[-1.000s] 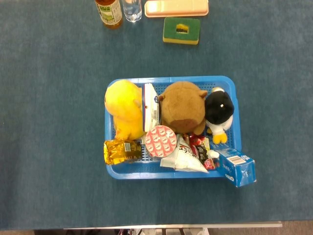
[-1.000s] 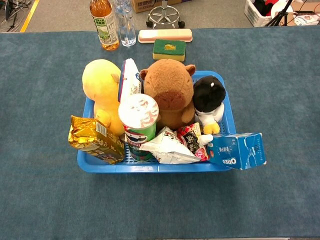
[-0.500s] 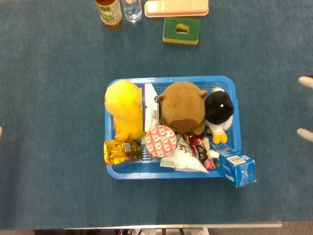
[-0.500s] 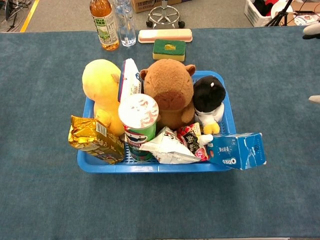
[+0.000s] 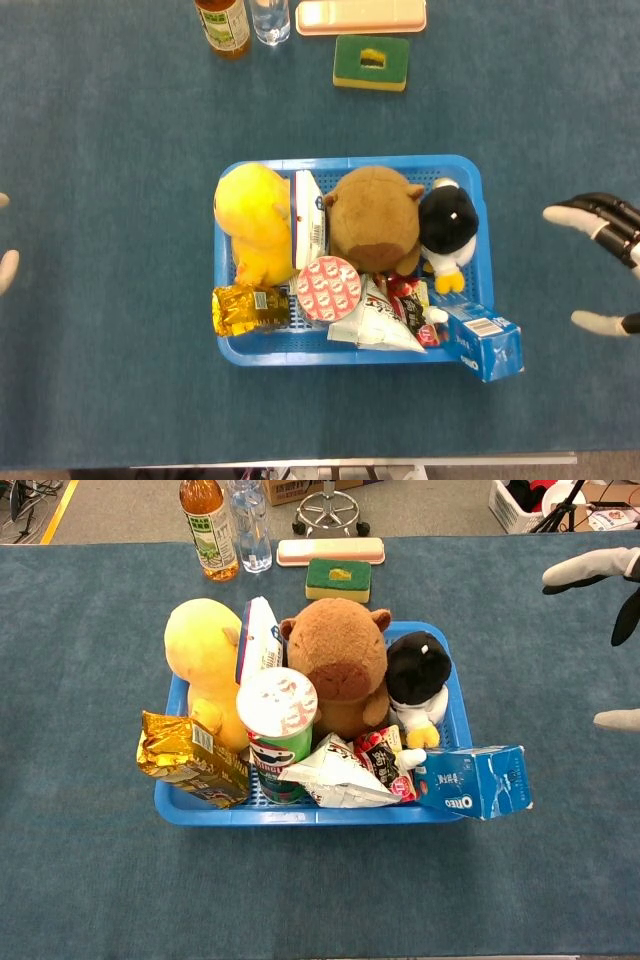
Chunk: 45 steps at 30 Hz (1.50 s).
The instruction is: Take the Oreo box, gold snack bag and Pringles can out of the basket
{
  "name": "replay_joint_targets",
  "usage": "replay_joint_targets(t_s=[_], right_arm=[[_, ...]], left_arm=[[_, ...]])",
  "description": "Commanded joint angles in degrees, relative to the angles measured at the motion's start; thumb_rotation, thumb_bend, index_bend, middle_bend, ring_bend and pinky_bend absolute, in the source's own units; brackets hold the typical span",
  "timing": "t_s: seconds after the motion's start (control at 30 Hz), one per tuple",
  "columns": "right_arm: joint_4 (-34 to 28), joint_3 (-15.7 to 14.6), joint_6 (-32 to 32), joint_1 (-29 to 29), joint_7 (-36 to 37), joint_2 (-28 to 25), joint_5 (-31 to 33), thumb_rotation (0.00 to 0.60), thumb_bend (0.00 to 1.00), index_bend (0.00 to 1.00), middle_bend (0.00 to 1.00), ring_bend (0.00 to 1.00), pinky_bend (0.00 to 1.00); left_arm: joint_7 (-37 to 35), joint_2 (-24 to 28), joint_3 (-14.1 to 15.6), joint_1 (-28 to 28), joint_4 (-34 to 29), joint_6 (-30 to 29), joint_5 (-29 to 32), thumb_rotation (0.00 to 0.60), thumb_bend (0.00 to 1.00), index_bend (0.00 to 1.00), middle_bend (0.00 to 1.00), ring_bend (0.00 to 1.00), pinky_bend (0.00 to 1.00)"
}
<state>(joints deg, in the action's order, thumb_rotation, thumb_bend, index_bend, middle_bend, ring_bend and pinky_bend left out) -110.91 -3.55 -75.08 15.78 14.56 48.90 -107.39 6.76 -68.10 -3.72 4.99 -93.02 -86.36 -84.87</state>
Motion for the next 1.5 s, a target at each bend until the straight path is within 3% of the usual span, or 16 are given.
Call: replay_joint_targets(t_s=[0.03, 0.7, 1.5], right_arm=[[-0.7, -0.8, 0.8, 0.6, 0.7, -0.7, -0.9, 0.600, 0.00, 0.17, 0.23, 0.16, 0.45], [-3.0, -4.4, 8.5, 9.0, 10.7, -3.9, -7.5, 0.600, 0.00, 0.17, 0.25, 0.16, 0.45], [-2.0, -6.0, 13.6, 15.2, 11.5, -3.0, -9.3, 0.600, 0.00, 0.17, 0.26, 0.17, 0.45]], left_arm=[[0.0, -0.1, -0.1, 0.3, -0.1, 0.2, -0.1, 0.600, 0.27, 0.32, 0.35, 0.31, 0.51], [-0.3, -0.2, -0.5, 1.0, -0.4, 0.4, 0.2, 0.600, 0.27, 0.32, 0.35, 0.31, 0.51], [1.6, -0.8, -0.9, 1.1, -1.7, -0.3, 0.7, 0.600, 0.27, 0.32, 0.35, 0.31, 0.51]])
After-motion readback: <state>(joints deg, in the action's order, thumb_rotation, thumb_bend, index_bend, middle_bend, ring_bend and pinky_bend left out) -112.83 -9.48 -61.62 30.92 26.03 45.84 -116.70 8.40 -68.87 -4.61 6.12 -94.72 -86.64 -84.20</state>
